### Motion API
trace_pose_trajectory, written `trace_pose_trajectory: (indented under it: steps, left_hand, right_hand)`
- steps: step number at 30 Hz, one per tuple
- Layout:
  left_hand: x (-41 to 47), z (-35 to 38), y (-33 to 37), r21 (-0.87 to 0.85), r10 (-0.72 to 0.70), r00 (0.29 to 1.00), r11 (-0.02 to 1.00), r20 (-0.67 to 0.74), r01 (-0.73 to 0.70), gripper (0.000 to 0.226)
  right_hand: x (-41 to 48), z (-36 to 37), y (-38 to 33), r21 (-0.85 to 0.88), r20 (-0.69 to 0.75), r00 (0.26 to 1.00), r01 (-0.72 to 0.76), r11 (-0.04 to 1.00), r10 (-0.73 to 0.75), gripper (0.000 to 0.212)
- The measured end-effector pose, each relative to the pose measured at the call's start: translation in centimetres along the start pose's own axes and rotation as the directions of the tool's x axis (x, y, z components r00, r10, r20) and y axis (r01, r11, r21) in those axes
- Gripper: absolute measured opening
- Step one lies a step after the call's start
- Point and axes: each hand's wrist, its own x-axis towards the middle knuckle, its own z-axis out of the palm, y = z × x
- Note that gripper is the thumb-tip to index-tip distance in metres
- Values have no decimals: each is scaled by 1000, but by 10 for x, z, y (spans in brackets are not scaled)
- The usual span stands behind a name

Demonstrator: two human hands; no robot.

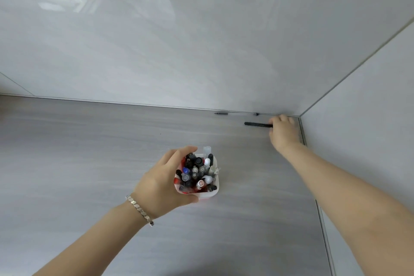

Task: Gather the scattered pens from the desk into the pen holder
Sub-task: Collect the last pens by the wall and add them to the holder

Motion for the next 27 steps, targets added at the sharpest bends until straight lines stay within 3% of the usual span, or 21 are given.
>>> trace_pose_trajectory:
  steps: [8,11,15,18,21,24,27]
  left_hand:
    - [1,0,-5,-2,-55,998,998,30,55,91]
    - [-1,1,-5,-28,-69,997,997,33,70,92]
    - [-2,1,-4,-42,-80,996,996,25,81,88]
    - [-2,1,-4,-48,-60,998,997,23,61,88]
    - [-2,2,-5,-58,-48,999,997,25,49,89]
    - [-3,3,-7,-67,-46,999,997,17,47,89]
    - [-3,2,-5,-83,-35,999,996,11,36,88]
  right_hand:
    - [8,-5,-49,-151,40,936,352,924,-350,25]
    - [16,-8,-65,-205,8,928,367,907,-373,37]
    - [15,2,-67,-252,21,942,330,910,-336,29]
    - [12,8,-60,-79,-5,982,190,979,-191,16]
    - [-2,5,-47,139,68,997,31,990,-40,15]
    - [-36,-3,-35,170,133,990,12,985,-35,10]
    - [-81,-27,-33,405,182,979,14,914,-95,12]
